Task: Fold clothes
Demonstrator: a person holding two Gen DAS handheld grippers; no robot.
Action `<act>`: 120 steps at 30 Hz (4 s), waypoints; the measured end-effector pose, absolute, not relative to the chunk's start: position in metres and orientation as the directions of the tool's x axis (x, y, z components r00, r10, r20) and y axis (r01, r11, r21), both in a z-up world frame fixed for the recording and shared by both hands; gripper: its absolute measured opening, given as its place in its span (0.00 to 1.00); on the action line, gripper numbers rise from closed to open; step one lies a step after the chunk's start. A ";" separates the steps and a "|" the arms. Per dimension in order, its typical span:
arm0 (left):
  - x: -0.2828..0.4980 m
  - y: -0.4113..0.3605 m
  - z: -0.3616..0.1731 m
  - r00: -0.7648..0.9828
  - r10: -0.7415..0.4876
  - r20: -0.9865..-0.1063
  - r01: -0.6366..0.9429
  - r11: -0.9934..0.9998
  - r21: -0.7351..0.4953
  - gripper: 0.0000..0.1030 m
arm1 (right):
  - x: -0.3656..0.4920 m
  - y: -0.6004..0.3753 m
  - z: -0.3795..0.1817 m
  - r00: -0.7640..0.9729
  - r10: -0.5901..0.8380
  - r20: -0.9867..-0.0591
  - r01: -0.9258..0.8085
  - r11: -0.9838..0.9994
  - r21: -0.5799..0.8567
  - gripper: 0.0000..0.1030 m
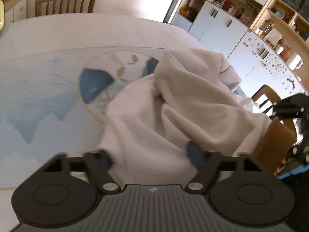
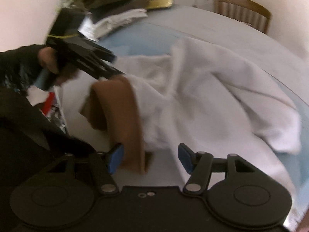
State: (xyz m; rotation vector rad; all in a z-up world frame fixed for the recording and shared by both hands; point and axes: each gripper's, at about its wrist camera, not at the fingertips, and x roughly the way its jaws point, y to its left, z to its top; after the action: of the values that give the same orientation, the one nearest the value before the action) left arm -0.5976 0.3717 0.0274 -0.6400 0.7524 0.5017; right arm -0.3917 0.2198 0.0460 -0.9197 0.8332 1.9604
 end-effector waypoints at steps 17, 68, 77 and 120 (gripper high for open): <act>-0.679 0.386 0.056 0.537 0.336 -0.774 -0.727 0.649 -0.223 0.93 | -0.416 0.245 0.061 -0.488 0.350 -0.799 -0.797 -0.552 0.245 1.00; -0.552 0.393 0.034 0.369 0.479 -0.797 -0.830 0.555 -0.051 0.93 | -0.305 0.466 0.025 -0.240 0.540 -0.807 -0.939 -0.339 0.052 1.00; -0.572 0.394 0.034 0.389 0.478 -0.787 -0.838 0.538 -0.088 0.93 | -0.284 0.366 0.078 -0.273 0.578 -0.769 -0.926 -0.374 0.048 1.00; -0.663 0.436 0.103 0.245 0.715 -0.654 -0.935 0.352 0.036 0.11 | -0.198 0.358 0.114 0.293 0.741 -0.604 -0.915 0.034 -0.402 1.00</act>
State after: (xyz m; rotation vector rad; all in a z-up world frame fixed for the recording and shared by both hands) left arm -0.6625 0.4359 0.1033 -0.4020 0.6445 1.1687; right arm -0.1977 0.3582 0.1137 -0.8387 0.2553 1.2943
